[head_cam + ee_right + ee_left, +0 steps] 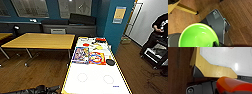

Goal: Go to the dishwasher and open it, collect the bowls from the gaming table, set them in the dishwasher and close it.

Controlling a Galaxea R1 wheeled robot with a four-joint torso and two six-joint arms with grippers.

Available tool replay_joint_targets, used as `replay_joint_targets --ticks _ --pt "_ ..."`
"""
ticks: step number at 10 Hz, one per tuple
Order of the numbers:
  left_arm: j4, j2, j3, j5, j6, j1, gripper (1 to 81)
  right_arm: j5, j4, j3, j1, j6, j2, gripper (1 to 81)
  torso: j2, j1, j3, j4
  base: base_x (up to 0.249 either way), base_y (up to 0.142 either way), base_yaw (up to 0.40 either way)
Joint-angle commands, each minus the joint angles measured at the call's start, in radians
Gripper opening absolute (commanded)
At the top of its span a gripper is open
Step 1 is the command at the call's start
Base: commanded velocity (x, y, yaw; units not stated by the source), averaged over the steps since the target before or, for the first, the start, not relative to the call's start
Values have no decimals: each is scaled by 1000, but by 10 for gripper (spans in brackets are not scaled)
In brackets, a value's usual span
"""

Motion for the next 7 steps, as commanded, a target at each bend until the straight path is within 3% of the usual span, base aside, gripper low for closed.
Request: replay_joint_targets --ticks 1,2,3,4,5,7 --pt "149 -43 43 -57 5 31 10 -43 -28 15 12 1 -50 10 0 0 36 92 0 0 0" --pt "158 -44 40 -74 5 53 10 -43 -29 15 12 1 -48 10 0 0 47 117 0 0 0" --pt "166 -41 31 -75 5 71 10 -43 -29 16 12 -4 -48 10 -1 -1 19 55 0 0 0" --pt "175 -40 23 -78 7 100 10 -43 -32 13 12 -7 -47 10 -1 -1 23 81 0 0 0" --pt "218 -34 15 -103 7 146 10 -41 -45 3 12 -9 -39 10 -1 -1 25 95 0 0 0" --pt "313 -1 -29 -161 7 284 10 -43 -49 -40 12 -9 -9 10 -1 -1 26 94 0 0 0"
